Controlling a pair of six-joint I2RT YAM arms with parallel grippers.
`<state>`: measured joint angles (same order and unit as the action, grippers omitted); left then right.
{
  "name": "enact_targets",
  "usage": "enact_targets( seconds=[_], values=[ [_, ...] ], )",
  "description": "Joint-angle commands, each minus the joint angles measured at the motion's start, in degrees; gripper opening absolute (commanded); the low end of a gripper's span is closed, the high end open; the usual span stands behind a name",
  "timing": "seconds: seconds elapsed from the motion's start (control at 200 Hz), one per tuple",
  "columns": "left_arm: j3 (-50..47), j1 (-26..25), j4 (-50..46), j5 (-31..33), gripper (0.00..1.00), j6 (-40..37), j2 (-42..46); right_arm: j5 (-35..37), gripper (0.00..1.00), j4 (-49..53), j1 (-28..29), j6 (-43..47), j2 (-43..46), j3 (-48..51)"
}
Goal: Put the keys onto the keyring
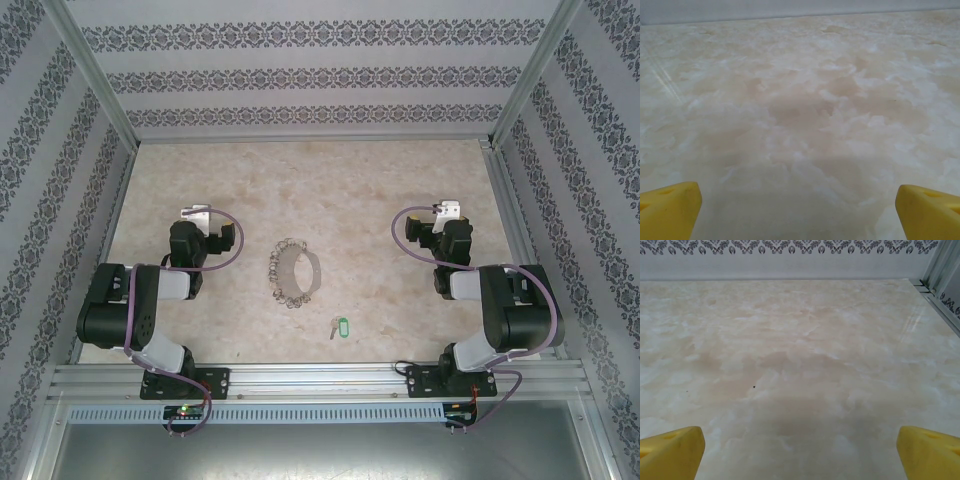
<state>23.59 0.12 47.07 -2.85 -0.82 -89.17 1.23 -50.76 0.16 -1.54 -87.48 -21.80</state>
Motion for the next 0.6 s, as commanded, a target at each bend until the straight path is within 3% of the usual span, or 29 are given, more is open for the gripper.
enact_targets(
  seconds=[0.0,0.11,0.265,0.45,0.595],
  values=[
    [1.5,0.4,-3.1,-0.4,1.0,0.6,1.1,1.1,0.98,-0.7,0.2,-1.1,2.7,-0.1],
    [3.4,0.4,-8.9,0.6,1.0,0.9,4.6,3.1,0.98,12.0,1.0,-0.3,10.9,-2.6],
    [4.6,0.3,-14.1,1.0,1.0,1.0,9.1,4.1,0.98,19.8,0.5,-3.2,17.8,-5.0],
    [12.3,0.3,-30.9,-2.3,1.0,6.2,14.9,2.5,0.98,35.4,-1.6,-18.4,18.7,-12.6],
    [21.3,-0.3,-47.6,-5.9,1.0,17.4,17.1,-8.0,0.98,36.8,-2.0,-20.4,18.4,-12.4]
  ],
)
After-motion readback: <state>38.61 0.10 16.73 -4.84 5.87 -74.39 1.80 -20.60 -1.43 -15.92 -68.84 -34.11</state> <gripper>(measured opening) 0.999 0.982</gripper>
